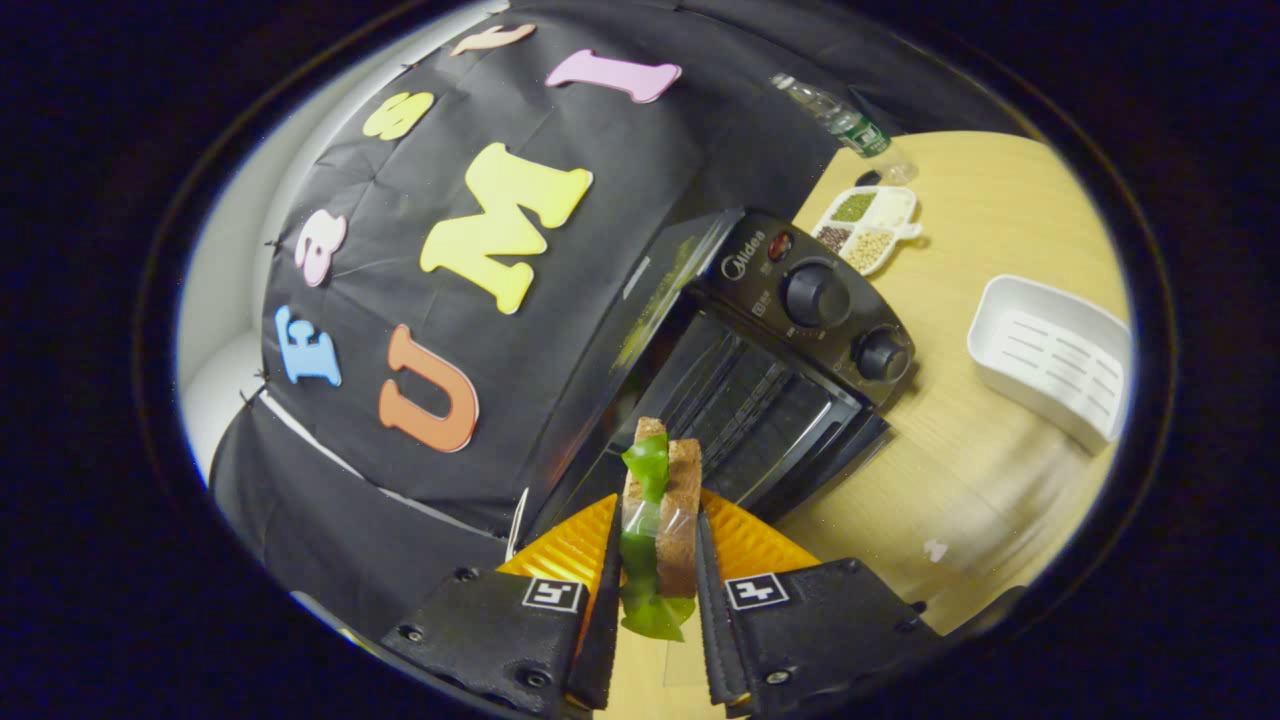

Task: Open the electric oven with the left hand, put the food in, and close the electric oven.

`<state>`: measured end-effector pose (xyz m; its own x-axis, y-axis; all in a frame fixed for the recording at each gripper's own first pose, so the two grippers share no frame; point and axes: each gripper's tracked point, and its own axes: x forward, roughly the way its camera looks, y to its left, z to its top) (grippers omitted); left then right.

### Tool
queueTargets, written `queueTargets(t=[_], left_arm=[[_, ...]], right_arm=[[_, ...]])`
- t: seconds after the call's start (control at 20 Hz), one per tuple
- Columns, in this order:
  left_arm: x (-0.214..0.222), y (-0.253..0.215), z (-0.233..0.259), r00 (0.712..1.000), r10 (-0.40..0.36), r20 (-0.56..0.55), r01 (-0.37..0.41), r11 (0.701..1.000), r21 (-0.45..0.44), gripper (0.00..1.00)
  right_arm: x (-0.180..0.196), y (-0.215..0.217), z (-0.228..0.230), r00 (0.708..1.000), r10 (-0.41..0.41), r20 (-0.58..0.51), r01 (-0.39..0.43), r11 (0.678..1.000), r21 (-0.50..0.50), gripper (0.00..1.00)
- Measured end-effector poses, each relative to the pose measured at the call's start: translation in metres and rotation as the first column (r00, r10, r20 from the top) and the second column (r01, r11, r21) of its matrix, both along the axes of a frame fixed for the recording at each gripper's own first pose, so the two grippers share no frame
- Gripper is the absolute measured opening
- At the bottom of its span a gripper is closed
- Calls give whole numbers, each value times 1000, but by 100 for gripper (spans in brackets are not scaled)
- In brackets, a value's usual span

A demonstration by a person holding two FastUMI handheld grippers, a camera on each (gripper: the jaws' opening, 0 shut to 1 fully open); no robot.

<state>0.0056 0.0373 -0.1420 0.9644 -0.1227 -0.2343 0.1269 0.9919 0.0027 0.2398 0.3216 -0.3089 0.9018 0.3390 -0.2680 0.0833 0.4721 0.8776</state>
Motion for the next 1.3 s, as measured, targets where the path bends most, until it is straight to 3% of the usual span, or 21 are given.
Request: queueTargets(t=[0.25, 0.3, 0.35, 0.45, 0.5, 0.55, 0.6, 0.65, 0.7, 0.75, 0.8, 0.85, 0.9, 0.95, 1.0, 1.05, 1.1, 1.3], left_arm=[[0, 10, -11, 1000, 18, -21, -17, 999, 27, 96], [-2, 13, -14, 999, 23, -27, -22, 999, 27, 95], [-2, 15, -17, 999, 28, -31, -28, 999, 24, 95], [-3, 20, -20, 998, 41, -42, -40, 999, 23, 95], [-4, 21, -20, 998, 45, -43, -45, 999, 20, 96], [-4, 23, -20, 998, 50, -43, -49, 999, 16, 95], [-3, 25, -22, 997, 55, -46, -54, 998, 13, 95], [-4, 26, -23, 997, 58, -45, -58, 998, 9, 95], [-3, 27, -23, 997, 60, -45, -60, 998, 4, 95], [-2, 27, -22, 997, 60, -43, -60, 998, 1, 95], [-2, 27, -21, 997, 61, -42, -61, 998, -2, 95], [-1, 28, -23, 997, 60, -40, -61, 998, -4, 95], [0, 28, -23, 997, 60, -38, -60, 998, -6, 95], [1, 28, -23, 997, 62, -35, -62, 998, -7, 95], [2, 29, -23, 997, 64, -34, -65, 998, -7, 95], [3, 30, -24, 997, 66, -32, -66, 998, -10, 95], [5, 30, -23, 997, 68, -28, -69, 998, -13, 95], [12, 38, -22, 996, 93, -14, -93, 996, -15, 95]], right_arm=[[35, 17, -26, 998, -56, -31, 56, 998, 5, 39], [39, 20, -32, 997, -58, -41, 59, 998, 8, 29], [43, 20, -35, 997, -65, -43, 66, 998, 7, 39], [50, 20, -39, 996, -77, -37, 76, 997, -32, 39], [50, 18, -40, 997, -75, -33, 73, 995, -75, 29], [48, 18, -38, 997, -72, -25, 69, 990, -120, 41], [49, 16, -38, 997, -72, -17, 68, 982, -177, 47], [49, 14, -37, 997, -69, -15, 64, 969, -240, 41], [50, 12, -37, 999, -49, -3, 45, 949, -313, 58], [51, 10, -36, 1000, -28, 8, 29, 926, -376, 60], [50, 9, -36, 1000, -12, 6, 13, 904, -428, 72], [51, 3, -41, 1000, -7, -1, 6, 881, -472, 70], [51, -4, -41, 1000, -10, -2, 8, 868, -497, 90], [50, -6, -38, 1000, -9, 6, 11, 862, -508, 100], [49, -11, -34, 1000, -10, 12, 15, 855, -518, 89], [45, -15, -30, 1000, -2, 16, 10, 846, -534, 89], [40, -19, -26, 1000, 7, 14, 2, 837, -548, 100], [16, -42, 7, 999, 39, 36, -8, 789, -614, 100]])
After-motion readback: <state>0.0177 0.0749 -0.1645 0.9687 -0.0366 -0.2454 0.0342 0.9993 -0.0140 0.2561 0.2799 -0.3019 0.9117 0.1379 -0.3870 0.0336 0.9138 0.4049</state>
